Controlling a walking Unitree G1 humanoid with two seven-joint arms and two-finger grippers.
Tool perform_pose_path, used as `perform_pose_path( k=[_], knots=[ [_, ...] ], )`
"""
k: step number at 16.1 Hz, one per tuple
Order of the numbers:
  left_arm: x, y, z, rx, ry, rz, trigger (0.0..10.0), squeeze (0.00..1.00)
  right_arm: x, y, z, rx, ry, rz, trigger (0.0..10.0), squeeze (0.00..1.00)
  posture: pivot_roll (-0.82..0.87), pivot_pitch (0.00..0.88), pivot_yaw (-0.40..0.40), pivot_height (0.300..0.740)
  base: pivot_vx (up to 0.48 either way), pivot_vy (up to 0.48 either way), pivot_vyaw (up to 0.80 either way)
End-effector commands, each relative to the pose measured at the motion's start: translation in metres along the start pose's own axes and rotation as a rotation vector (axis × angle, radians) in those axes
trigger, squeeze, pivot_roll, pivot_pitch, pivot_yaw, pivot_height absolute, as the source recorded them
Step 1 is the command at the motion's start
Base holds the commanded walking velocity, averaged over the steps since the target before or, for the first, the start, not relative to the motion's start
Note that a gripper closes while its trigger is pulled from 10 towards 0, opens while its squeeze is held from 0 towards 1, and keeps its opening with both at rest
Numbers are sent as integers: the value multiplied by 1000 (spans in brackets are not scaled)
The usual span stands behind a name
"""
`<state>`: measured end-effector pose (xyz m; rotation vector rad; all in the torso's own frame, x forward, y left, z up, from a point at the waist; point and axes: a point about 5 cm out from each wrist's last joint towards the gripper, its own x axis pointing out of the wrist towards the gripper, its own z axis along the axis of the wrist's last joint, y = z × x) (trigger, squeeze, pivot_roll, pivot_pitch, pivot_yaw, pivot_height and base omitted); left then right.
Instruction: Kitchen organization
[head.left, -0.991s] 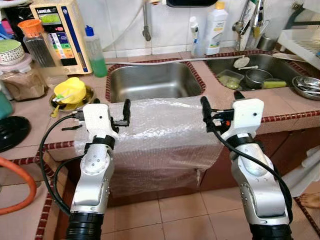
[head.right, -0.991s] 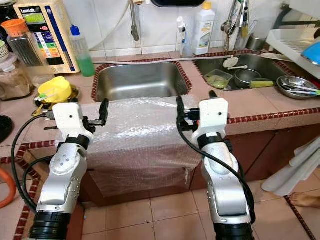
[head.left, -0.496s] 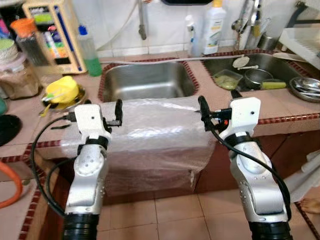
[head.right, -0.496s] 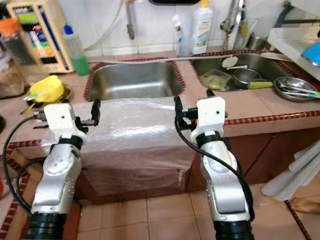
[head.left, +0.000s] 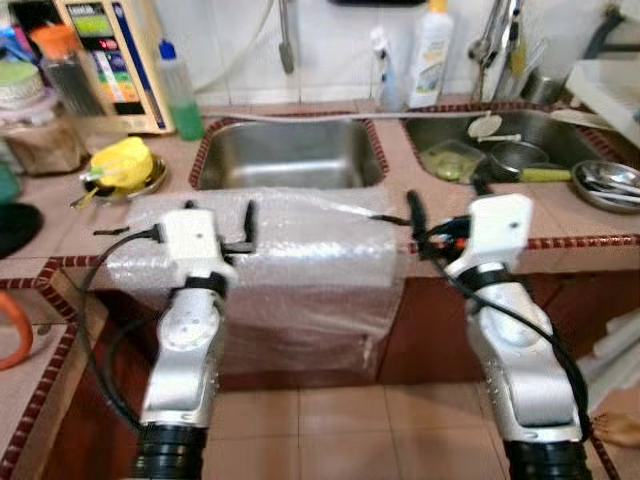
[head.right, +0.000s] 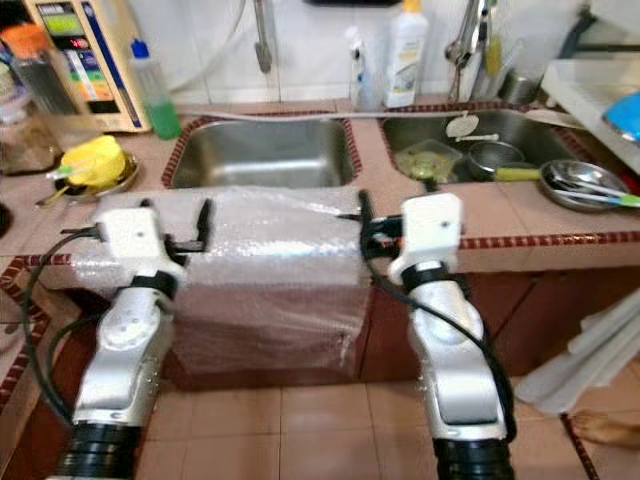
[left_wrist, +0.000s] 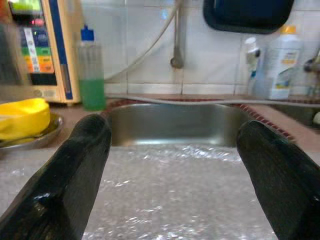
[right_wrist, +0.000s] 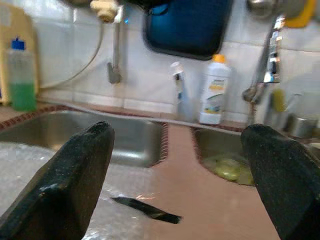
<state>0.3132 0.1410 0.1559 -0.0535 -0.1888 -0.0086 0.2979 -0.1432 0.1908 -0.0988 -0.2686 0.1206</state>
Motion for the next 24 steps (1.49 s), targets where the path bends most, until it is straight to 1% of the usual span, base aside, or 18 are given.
perform_pose_path(
  k=[1,2,5,9,10,15,20,24],
  knots=[
    [1,9,5,16,-16,26,10000,0,3,6,4,9,-19,17,10000,0,85,0,52,740,0,0,0],
    [1,7,4,8,-12,12,10000,0,3,6,3,-5,-18,13,10000,0,86,0,54,740,0,0,619],
    [0,7,4,13,-12,10,10000,0,3,8,3,2,-20,11,10000,0,86,0,61,740,0,0,706],
    [2,6,4,15,-10,-9,10000,0,2,6,2,23,-23,-16,10000,0,81,0,76,740,0,0,0],
    [2,0,4,-29,-9,-44,10000,0,1,4,2,18,-25,-28,10000,0,81,0,77,740,0,0,0],
    [-2,-11,1,-42,5,-121,10000,0,1,0,1,-9,-18,-51,10000,0,79,0,72,740,0,0,0],
    [-1,-13,5,-62,-9,-125,10000,0,1,1,1,-8,-23,-52,10000,0,79,0,74,740,0,0,0],
    [-1,-17,11,-72,-37,-186,10000,0,2,-1,3,-10,-32,-57,10000,0,74,0,80,740,0,0,0]
  ],
)
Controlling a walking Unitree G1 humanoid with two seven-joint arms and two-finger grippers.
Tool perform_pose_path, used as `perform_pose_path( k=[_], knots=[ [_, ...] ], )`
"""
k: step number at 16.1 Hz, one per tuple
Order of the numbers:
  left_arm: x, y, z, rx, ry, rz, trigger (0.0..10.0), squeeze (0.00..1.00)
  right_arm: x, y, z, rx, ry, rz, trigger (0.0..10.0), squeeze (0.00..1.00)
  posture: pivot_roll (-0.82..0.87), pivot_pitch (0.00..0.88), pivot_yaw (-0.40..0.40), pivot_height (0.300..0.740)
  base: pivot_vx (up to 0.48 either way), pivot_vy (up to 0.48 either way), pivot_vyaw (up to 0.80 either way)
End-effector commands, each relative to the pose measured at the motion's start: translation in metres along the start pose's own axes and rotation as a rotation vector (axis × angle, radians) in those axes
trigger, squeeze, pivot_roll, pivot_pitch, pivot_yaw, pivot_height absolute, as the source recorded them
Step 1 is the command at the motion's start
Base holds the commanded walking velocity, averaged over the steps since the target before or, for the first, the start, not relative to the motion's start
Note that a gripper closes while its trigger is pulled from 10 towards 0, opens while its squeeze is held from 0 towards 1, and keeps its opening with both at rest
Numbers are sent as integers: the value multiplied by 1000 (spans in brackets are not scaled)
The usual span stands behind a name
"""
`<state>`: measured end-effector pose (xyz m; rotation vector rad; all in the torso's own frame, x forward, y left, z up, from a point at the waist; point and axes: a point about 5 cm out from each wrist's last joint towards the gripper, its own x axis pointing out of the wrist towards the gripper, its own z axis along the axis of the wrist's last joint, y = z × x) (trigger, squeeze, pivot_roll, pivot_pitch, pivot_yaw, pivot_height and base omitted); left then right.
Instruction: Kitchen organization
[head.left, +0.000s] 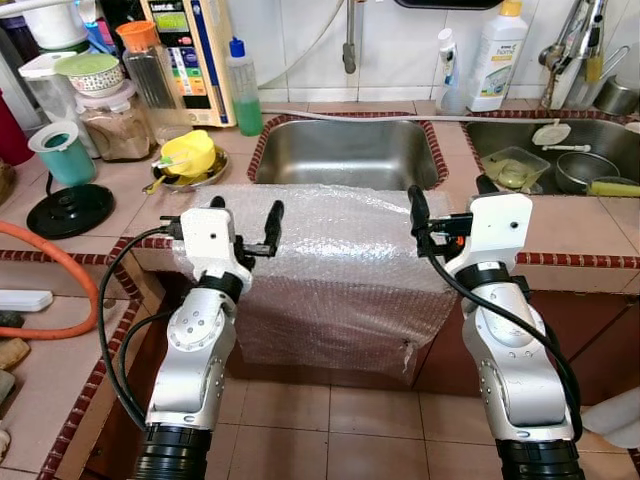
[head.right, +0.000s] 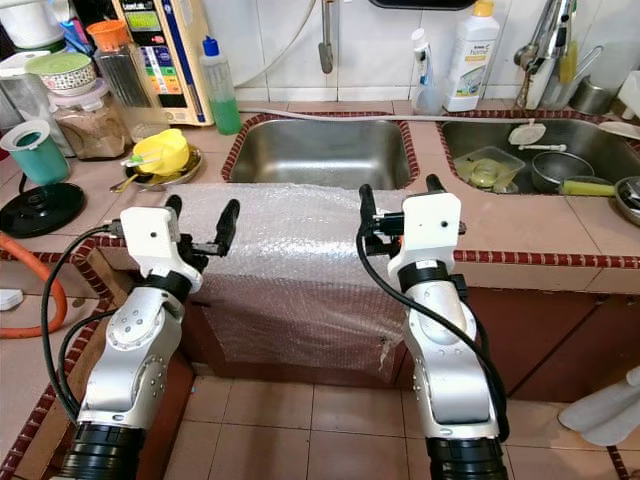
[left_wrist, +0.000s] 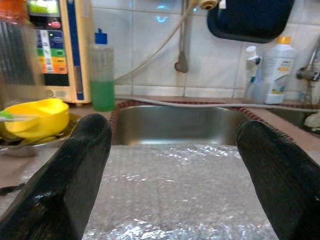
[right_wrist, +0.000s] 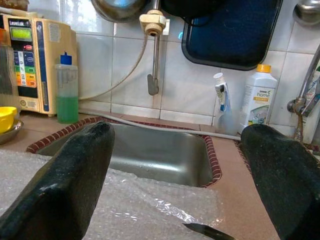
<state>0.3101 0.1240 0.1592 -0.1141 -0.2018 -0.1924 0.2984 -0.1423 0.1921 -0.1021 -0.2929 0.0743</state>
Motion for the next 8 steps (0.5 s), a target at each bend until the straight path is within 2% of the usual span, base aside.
perform_pose_path(
  k=[1,8],
  knots=[
    [2,0,8,9,-27,-11,10000,0,1,-2,2,0,-11,-12,10000,0,72,0,82,740,0,0,0],
    [3,2,5,15,-14,7,10000,0,0,-2,2,3,-13,-11,10000,0,67,0,81,740,0,0,0]
  ],
)
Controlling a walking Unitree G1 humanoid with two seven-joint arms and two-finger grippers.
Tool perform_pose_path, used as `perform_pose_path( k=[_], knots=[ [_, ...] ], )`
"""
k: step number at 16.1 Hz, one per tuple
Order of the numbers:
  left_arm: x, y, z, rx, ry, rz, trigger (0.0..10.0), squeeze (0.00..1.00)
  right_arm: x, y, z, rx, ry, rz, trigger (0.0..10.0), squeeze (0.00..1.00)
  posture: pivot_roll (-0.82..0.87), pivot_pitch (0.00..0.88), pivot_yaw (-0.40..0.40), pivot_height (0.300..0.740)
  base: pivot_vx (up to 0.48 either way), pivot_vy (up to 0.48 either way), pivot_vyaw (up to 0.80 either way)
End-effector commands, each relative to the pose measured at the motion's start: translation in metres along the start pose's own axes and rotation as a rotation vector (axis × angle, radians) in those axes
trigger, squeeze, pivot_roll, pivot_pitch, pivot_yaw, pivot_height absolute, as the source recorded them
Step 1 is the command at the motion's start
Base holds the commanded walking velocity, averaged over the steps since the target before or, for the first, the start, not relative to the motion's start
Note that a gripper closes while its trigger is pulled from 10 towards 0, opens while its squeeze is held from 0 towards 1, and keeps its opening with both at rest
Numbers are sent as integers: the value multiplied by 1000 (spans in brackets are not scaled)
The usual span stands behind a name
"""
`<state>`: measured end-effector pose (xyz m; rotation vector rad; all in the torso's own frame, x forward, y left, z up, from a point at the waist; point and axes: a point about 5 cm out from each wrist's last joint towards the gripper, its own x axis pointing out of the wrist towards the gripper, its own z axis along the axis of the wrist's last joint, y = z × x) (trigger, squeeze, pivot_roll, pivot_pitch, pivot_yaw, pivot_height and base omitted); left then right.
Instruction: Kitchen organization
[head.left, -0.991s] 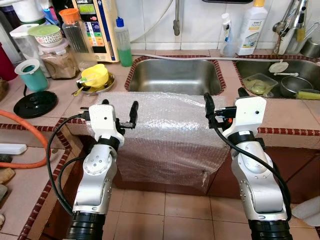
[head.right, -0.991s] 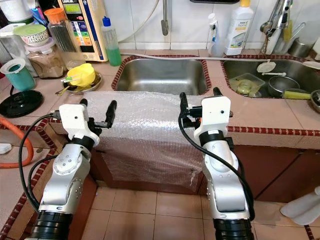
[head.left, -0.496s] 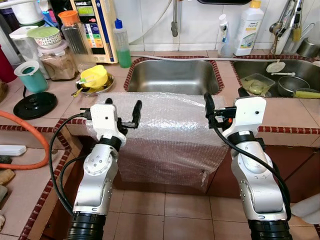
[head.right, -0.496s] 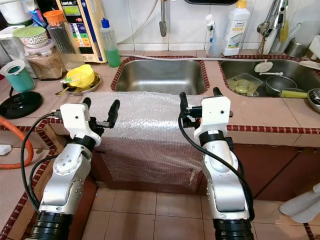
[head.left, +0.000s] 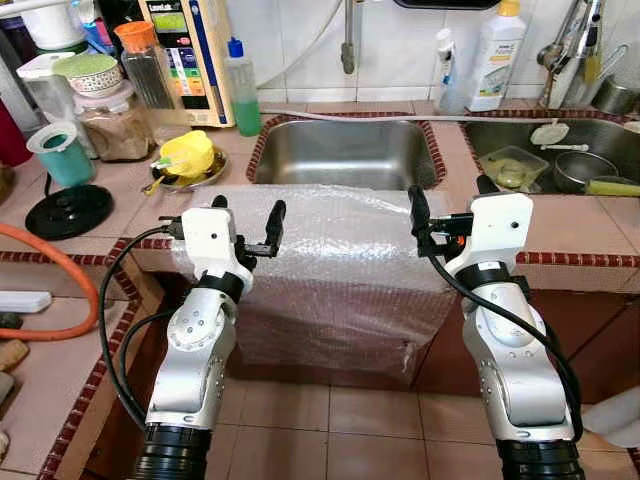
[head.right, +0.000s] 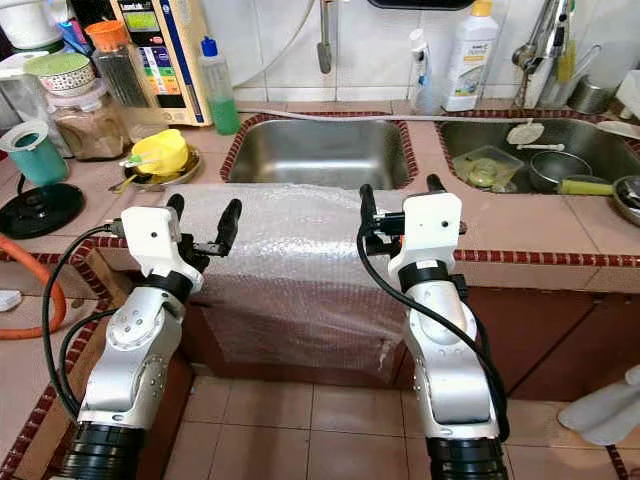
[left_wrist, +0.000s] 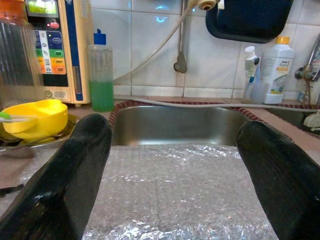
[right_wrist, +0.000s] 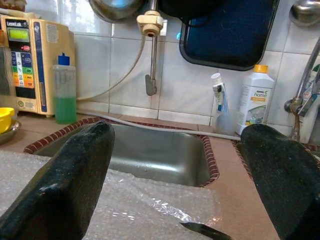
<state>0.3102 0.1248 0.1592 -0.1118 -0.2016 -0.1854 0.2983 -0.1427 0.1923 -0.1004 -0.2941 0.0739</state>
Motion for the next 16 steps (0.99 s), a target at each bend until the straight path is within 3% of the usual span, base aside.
perform_pose_path(
  k=[1,16],
  knots=[
    [3,2,5,14,-13,5,10000,0,0,-2,2,1,-11,-9,10000,0,68,0,81,740,0,0,0],
    [3,2,4,16,-8,8,10000,0,0,-4,-4,1,32,-35,10000,0,67,0,86,740,0,0,0]
  ],
)
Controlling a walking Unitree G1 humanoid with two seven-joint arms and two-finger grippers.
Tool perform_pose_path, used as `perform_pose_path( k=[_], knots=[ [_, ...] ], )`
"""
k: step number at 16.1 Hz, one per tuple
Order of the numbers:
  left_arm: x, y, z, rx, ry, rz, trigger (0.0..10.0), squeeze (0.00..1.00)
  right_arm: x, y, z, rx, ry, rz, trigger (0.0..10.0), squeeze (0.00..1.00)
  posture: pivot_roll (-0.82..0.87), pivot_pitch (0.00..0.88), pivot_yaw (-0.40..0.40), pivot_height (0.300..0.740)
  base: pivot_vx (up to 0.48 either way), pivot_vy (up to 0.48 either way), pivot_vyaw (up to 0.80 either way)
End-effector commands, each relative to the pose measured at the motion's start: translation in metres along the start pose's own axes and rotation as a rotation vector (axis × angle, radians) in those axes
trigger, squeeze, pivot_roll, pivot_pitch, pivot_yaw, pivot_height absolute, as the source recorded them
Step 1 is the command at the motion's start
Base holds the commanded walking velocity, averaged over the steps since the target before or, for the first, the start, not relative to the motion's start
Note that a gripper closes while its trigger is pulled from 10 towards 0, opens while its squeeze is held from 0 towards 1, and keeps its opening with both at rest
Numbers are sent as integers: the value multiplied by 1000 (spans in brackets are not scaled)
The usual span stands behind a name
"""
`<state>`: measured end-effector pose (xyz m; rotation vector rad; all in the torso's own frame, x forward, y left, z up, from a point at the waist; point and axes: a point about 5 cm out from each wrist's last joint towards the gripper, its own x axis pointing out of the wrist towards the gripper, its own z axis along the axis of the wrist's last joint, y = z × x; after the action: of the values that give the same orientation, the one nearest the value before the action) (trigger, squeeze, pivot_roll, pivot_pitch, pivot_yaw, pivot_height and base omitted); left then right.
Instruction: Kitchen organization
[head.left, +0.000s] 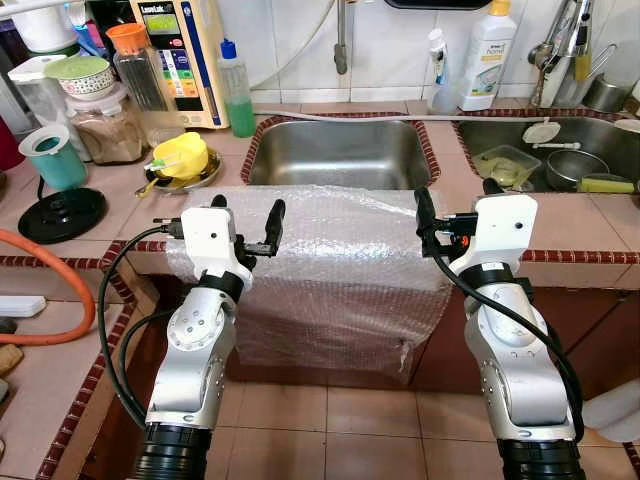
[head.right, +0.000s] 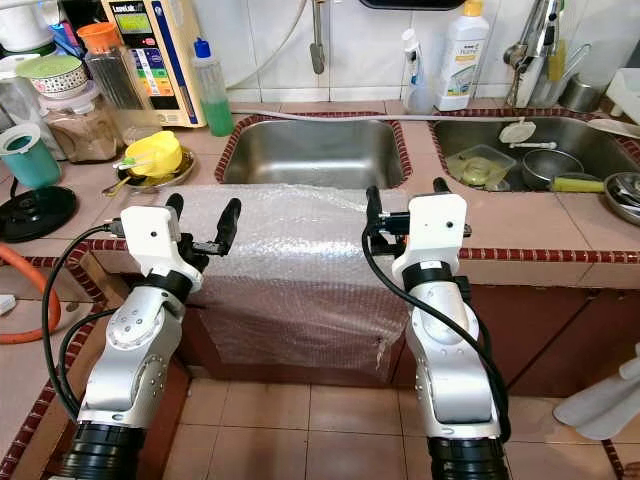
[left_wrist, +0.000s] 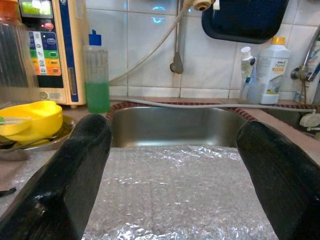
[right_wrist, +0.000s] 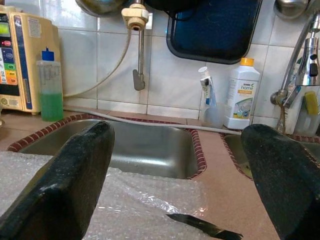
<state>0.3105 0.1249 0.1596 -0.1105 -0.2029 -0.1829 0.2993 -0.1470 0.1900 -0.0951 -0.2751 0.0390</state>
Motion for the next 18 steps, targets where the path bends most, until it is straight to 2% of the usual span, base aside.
perform_pose_path(
  k=[1,18],
  knots=[
    [2,2,4,15,-6,6,10000,0,0,0,-1,0,11,-1,10000,0,67,0,86,740,0,0,0],
    [2,2,4,15,-6,6,10000,0,0,0,-1,0,11,-1,10000,0,67,0,86,740,0,0,0]
  ],
)
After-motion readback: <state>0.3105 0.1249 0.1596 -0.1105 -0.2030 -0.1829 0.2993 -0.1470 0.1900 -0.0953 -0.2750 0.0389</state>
